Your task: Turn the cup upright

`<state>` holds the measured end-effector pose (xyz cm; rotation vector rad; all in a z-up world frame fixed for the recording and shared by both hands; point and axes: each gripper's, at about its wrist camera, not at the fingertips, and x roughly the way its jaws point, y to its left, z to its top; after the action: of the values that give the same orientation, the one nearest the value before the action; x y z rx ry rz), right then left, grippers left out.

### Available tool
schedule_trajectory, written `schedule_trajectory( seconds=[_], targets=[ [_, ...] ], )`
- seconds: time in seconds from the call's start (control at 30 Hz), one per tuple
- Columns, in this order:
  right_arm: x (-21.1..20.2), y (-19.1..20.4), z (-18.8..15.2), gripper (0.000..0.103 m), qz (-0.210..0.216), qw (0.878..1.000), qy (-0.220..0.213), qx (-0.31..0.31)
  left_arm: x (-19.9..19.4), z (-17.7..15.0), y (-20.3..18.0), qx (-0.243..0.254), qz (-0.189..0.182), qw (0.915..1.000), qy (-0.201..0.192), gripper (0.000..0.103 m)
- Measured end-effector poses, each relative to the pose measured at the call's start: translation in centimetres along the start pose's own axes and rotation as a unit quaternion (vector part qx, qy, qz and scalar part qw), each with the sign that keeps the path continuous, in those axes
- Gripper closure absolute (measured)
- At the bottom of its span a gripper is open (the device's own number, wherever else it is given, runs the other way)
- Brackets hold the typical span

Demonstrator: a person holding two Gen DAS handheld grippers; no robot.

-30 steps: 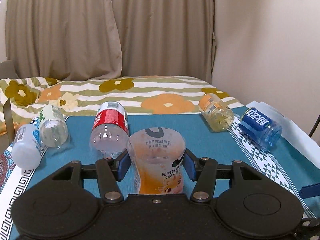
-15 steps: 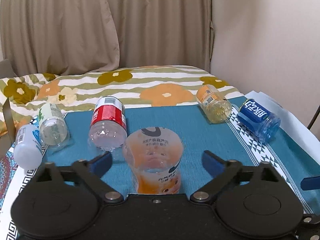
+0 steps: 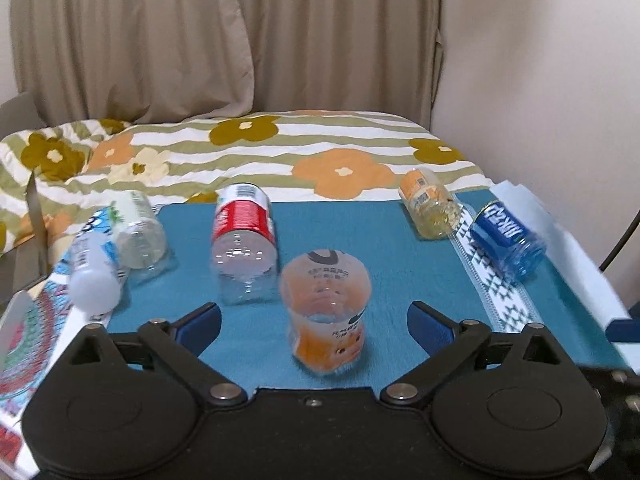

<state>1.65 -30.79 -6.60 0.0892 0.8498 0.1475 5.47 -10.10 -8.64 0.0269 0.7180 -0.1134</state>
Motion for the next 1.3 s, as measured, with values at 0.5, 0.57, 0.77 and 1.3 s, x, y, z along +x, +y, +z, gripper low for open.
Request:
schedule_trajectory(
  seconds=[0.5,0.57,0.77,1.3],
  targets=[
    [-4.7,4.7,3.2,0.0,-0.058,0.998,-0.011,-0.03,-7.8,1.9,5.0,-0.016,0.015,0.9975,0.067,0.001],
    [-5.0,5.2,3.0,0.0,-0.065,0.997,-0.008,-0.033,-8.5,1.9,5.4,-0.017,0.014,0.9976,0.066,0.001],
    [-5.2,6.5,2.2,0.0,-0.08,0.996,-0.013,-0.033,-9.6,1.4,5.8,-0.005,0.017,0.9982,0.058,0.001],
    [-5.8,7.3,1.4,0.0,-0.092,0.995,-0.018,-0.021,-10.8,1.5,6.8,0.005,0.01,0.9994,0.032,0.001]
  ],
)
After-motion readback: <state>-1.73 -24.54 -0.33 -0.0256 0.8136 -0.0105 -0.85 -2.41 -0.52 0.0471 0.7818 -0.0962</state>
